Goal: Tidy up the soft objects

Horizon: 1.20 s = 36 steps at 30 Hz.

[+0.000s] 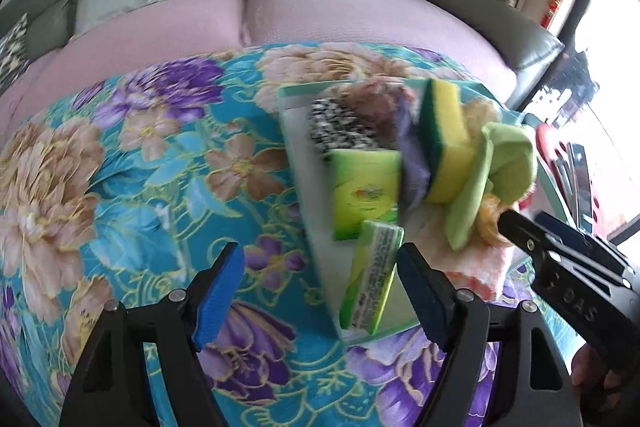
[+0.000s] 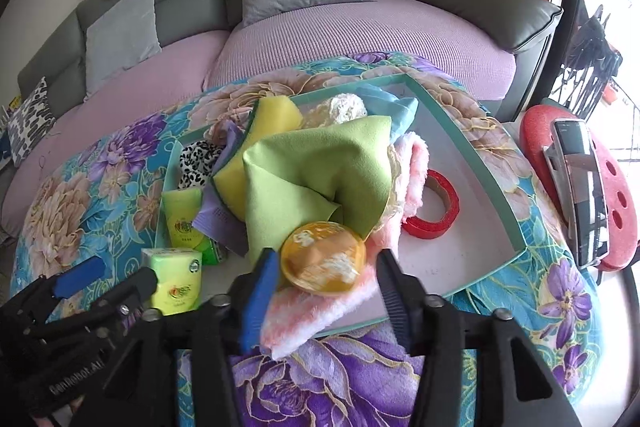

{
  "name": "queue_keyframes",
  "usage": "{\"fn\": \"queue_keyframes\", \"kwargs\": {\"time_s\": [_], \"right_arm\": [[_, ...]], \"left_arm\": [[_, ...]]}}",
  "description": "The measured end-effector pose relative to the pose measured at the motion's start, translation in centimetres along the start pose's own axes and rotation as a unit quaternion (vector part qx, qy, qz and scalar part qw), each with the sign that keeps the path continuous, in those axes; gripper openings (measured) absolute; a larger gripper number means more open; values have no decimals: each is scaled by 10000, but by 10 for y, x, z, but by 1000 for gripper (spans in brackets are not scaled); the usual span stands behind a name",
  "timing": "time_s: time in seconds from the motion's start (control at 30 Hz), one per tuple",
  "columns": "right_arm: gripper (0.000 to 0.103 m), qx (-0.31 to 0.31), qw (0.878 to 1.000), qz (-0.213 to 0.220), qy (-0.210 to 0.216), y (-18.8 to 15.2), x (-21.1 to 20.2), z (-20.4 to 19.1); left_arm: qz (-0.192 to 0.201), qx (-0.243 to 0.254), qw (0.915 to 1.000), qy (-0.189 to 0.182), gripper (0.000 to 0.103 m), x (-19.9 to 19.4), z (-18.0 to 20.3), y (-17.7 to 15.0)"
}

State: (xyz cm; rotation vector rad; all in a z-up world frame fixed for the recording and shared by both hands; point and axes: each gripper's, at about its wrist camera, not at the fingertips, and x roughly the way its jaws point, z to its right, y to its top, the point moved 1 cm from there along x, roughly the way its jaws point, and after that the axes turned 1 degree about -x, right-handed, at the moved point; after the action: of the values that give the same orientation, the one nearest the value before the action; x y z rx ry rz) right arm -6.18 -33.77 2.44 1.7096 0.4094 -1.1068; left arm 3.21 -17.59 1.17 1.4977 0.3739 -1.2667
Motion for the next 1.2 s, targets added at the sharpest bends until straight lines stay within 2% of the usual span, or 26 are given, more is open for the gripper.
{"fn": "queue_keyframes", "kwargs": {"time_s": [0.1, 0.17, 0.23, 0.33, 0.8, 0.97, 1.1, 1.2], "right_arm": [[63, -69, 10000, -65, -2, -3, 1, -4], [72, -168, 9998, -84, 3, -6, 1, -9], [74, -326, 9994, -119, 36, -10, 0, -14], [84, -423, 9990, -127, 26, -16, -2, -19], [85, -657, 9976, -209, -81, -38, -8, -31], [85, -751, 9968, -278, -77, -47, -9, -35], [85, -827, 9961, -311, -74, -53, -10, -37], [85, -834, 9960, -301, -58, -55, -11, -37]], "left_arm": [[51, -219, 9996, 183, 87, -2, -15, -2], [129, -292, 9988, 370, 92, -3, -22, -4], [192, -357, 9981, 474, 92, -5, -28, -7], [201, -452, 9970, 587, 92, -5, -38, -13], [176, -520, 9948, 862, 93, -12, -50, -35], [259, -464, 9915, 1184, 93, -19, -49, -41], [211, -521, 9910, 1216, 93, -19, -52, -48], [225, -512, 9887, 1393, 93, -20, -52, -52]]}}
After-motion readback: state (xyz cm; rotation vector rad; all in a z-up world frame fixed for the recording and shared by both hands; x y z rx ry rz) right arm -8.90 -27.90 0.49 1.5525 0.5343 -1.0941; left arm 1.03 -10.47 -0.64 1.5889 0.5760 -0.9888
